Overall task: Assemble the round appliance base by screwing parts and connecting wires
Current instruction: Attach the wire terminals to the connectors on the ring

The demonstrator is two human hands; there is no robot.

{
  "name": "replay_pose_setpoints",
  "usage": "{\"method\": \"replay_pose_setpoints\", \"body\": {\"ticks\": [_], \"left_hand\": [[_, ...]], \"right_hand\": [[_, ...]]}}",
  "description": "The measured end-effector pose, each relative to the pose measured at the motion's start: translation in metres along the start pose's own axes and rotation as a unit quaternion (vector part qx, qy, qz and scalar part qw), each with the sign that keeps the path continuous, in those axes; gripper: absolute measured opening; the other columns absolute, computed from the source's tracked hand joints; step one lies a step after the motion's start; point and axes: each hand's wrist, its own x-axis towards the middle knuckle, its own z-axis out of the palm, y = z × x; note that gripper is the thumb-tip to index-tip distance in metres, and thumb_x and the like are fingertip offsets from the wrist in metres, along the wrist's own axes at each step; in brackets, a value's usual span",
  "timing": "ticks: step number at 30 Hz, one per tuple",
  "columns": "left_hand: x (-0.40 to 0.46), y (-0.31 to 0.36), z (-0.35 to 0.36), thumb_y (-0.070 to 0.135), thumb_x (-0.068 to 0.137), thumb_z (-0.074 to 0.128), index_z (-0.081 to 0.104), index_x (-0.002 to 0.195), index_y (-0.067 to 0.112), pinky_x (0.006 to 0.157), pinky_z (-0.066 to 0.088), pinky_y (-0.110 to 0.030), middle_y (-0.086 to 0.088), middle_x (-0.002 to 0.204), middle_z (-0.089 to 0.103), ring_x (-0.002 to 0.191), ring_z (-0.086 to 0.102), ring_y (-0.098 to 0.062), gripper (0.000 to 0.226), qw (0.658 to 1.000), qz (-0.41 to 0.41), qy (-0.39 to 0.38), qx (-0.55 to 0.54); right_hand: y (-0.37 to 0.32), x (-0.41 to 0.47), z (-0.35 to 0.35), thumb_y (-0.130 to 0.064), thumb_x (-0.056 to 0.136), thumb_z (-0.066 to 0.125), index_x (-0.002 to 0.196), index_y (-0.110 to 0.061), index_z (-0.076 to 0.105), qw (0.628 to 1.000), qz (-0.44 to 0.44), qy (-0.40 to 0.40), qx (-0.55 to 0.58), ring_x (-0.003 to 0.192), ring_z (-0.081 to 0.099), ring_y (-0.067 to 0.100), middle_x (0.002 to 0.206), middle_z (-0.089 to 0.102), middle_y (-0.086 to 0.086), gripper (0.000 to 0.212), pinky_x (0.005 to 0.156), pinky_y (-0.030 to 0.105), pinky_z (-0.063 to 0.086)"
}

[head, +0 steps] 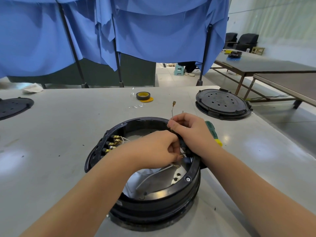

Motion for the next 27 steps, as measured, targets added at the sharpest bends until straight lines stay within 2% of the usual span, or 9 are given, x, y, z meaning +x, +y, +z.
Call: {"method": "replay_pose_setpoints", "body": {"ticks": [4, 8, 11, 13, 16, 18, 22, 27], "left_hand": [[-0.002, -0.004, -0.004, 0.027, 0.088, 0.065, 0.071, 0.098, 0.019, 0.056, 0.04, -0.019, 0.001, 0.075, 0.066, 0.06, 0.052, -0.005, 0.013, 1.0, -0.005, -0.023, -0.019], [-0.006, -0.003, -0.006, 0.02, 0.085, 0.064, 0.076, 0.09, 0.021, 0.051, 0.04, -0.014, 0.001, 0.075, 0.073, 0.055, 0.053, -0.001, 0.012, 0.997, -0.001, -0.037, -0.071], [-0.007, -0.001, -0.005, 0.014, 0.081, 0.064, 0.077, 0.082, 0.021, 0.052, 0.042, -0.012, 0.003, 0.069, 0.072, 0.056, 0.054, -0.001, 0.015, 0.996, 0.009, -0.008, -0.084], [-0.007, 0.0, -0.006, 0.013, 0.08, 0.065, 0.077, 0.074, 0.022, 0.053, 0.042, -0.011, 0.006, 0.062, 0.068, 0.055, 0.054, 0.0, 0.016, 0.996, 0.018, 0.012, -0.09], [-0.009, 0.0, -0.006, 0.013, 0.08, 0.066, 0.076, 0.07, 0.021, 0.053, 0.039, -0.008, 0.009, 0.059, 0.066, 0.053, 0.052, 0.001, 0.016, 0.995, 0.028, 0.033, -0.092], [-0.009, 0.0, -0.006, 0.014, 0.08, 0.067, 0.077, 0.071, 0.021, 0.052, 0.038, -0.008, 0.008, 0.06, 0.065, 0.053, 0.051, 0.0, 0.015, 0.995, 0.033, 0.043, -0.086], [-0.01, 0.0, -0.006, 0.015, 0.08, 0.068, 0.077, 0.074, 0.021, 0.052, 0.04, -0.011, 0.005, 0.065, 0.067, 0.055, 0.049, -0.002, 0.013, 0.995, 0.039, 0.042, -0.082], [-0.01, -0.002, -0.007, 0.013, 0.079, 0.067, 0.078, 0.076, 0.02, 0.049, 0.037, -0.01, -0.002, 0.065, 0.067, 0.051, 0.045, -0.003, 0.013, 0.994, 0.041, 0.041, -0.089]], "right_hand": [[0.0, -0.001, -0.001, -0.019, 0.087, 0.067, 0.092, -0.015, 0.069, 1.0, 0.004, -0.003, -0.012, 0.082, 0.065, 0.01, 0.089, 0.071, 0.003, 0.006, 0.077, 0.026, 0.051], [0.0, -0.001, 0.0, -0.018, 0.087, 0.067, 0.091, -0.015, 0.069, 1.0, 0.002, 0.001, -0.017, 0.085, 0.065, 0.012, 0.09, 0.072, 0.004, 0.006, 0.084, 0.03, 0.052], [0.0, 0.0, 0.0, -0.018, 0.087, 0.067, 0.09, -0.014, 0.069, 1.0, 0.004, 0.003, -0.018, 0.089, 0.066, 0.016, 0.092, 0.072, 0.006, 0.005, 0.086, 0.032, 0.053], [0.001, 0.001, 0.0, -0.018, 0.087, 0.067, 0.09, -0.015, 0.069, 1.0, 0.008, 0.001, -0.014, 0.089, 0.067, 0.017, 0.092, 0.072, 0.007, 0.005, 0.082, 0.031, 0.055], [0.002, 0.0, 0.0, -0.018, 0.088, 0.067, 0.09, -0.015, 0.068, 1.0, 0.014, -0.003, 0.0, 0.083, 0.068, 0.018, 0.093, 0.071, 0.009, 0.004, 0.064, 0.024, 0.057], [0.001, 0.0, 0.0, -0.017, 0.088, 0.067, 0.09, -0.014, 0.068, 1.0, 0.013, -0.002, 0.004, 0.078, 0.067, 0.018, 0.092, 0.071, 0.01, 0.004, 0.061, 0.025, 0.056], [0.002, 0.0, 0.0, -0.018, 0.087, 0.067, 0.087, -0.017, 0.068, 1.0, 0.008, -0.002, -0.002, 0.083, 0.067, 0.017, 0.089, 0.072, 0.007, 0.001, 0.075, 0.033, 0.056], [0.003, 0.0, 0.0, -0.018, 0.087, 0.068, 0.085, -0.02, 0.068, 1.0, 0.009, -0.004, 0.002, 0.086, 0.067, 0.018, 0.089, 0.072, 0.006, 0.003, 0.083, 0.038, 0.056]]}}
